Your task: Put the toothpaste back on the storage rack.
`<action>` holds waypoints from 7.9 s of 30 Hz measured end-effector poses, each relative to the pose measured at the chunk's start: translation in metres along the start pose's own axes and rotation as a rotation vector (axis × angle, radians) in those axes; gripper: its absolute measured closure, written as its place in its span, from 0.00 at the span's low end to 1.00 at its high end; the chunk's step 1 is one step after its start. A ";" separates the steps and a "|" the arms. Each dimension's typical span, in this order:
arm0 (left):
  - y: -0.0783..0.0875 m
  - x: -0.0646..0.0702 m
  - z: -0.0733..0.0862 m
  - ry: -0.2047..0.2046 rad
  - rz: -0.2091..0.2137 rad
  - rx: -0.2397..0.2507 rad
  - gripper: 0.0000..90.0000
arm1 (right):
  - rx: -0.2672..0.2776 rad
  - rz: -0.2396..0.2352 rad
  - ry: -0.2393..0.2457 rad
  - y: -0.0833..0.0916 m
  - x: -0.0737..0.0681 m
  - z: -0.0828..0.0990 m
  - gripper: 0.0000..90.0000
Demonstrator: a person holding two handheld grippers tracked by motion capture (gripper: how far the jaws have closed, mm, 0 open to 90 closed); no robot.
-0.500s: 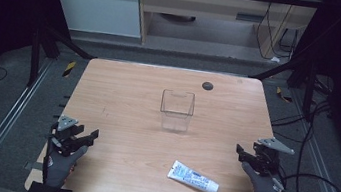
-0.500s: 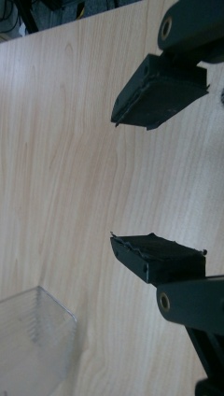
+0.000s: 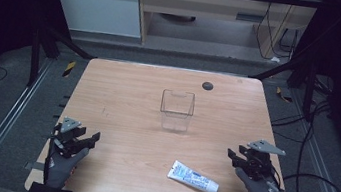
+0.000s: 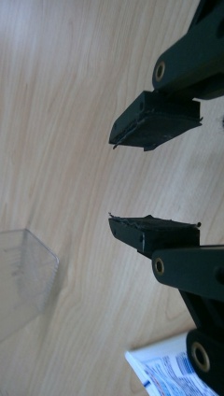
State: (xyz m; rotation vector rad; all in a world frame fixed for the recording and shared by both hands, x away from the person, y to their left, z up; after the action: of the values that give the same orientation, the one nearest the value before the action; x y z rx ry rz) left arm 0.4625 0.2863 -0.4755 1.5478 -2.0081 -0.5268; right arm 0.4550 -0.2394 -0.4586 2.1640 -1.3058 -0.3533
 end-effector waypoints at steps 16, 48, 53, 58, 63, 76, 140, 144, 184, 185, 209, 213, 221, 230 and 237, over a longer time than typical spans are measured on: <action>-0.003 0.002 0.002 -0.023 -0.028 -0.010 0.44 | -0.035 -0.121 0.080 0.004 -0.030 -0.006 0.91; -0.003 0.006 0.003 -0.054 -0.037 -0.015 0.43 | -0.212 -0.264 0.156 -0.005 -0.061 0.022 1.00; -0.003 0.006 0.003 -0.055 -0.037 -0.015 0.43 | -0.218 -0.259 0.163 -0.004 -0.062 0.023 1.00; -0.003 0.006 0.003 -0.056 -0.038 -0.015 0.43 | -0.229 -0.265 0.165 -0.004 -0.064 0.026 1.00; -0.003 0.006 0.003 -0.056 -0.038 -0.015 0.43 | -0.239 -0.264 0.174 -0.002 -0.068 0.028 1.00; -0.003 0.007 0.003 -0.058 -0.037 -0.014 0.42 | -0.244 -0.292 0.177 -0.002 -0.077 0.031 0.99; -0.007 0.007 0.003 -0.077 -0.038 -0.022 0.39 | -0.308 -0.235 0.193 -0.021 -0.112 -0.043 0.42; -0.007 0.007 0.003 -0.077 -0.038 -0.023 0.39 | -0.326 -0.240 0.194 -0.024 -0.114 -0.041 0.42; -0.007 0.006 0.003 -0.077 -0.038 -0.025 0.38 | -0.471 -0.273 0.232 -0.052 -0.126 -0.018 0.40; -0.007 0.006 0.002 -0.077 -0.038 -0.025 0.38 | -0.476 -0.272 0.226 -0.053 -0.127 -0.017 0.40; -0.007 0.007 0.002 -0.079 -0.040 -0.026 0.38 | -0.499 -0.249 0.253 -0.059 -0.130 -0.012 0.44; -0.008 0.006 0.002 -0.079 -0.040 -0.026 0.38 | -0.499 -0.249 0.255 -0.059 -0.130 -0.012 0.47; -0.008 0.006 0.002 -0.079 -0.040 -0.027 0.38 | -0.488 -0.251 0.240 -0.052 -0.128 -0.016 0.65; -0.008 0.006 0.002 -0.078 -0.039 -0.027 0.38 | -0.472 -0.298 0.196 -0.041 -0.121 -0.022 0.78; -0.007 0.007 0.002 -0.078 -0.038 -0.025 0.38 | -0.370 -0.312 0.156 -0.025 -0.109 -0.032 0.81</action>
State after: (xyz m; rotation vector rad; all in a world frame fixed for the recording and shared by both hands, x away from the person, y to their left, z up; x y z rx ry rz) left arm 0.4654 0.2779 -0.4805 1.5757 -2.0246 -0.6344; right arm 0.4363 -0.1248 -0.4558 2.0250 -0.7481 -0.4945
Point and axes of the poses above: each handheld gripper's, and its own axes: y roughly backward along the jaws, z roughly out of its underside, x roughly to its right, the point moved 2 cm from there along -y, roughly forward along the jaws, and after that the axes turned 9 degrees about y, right-handed, at the moved point
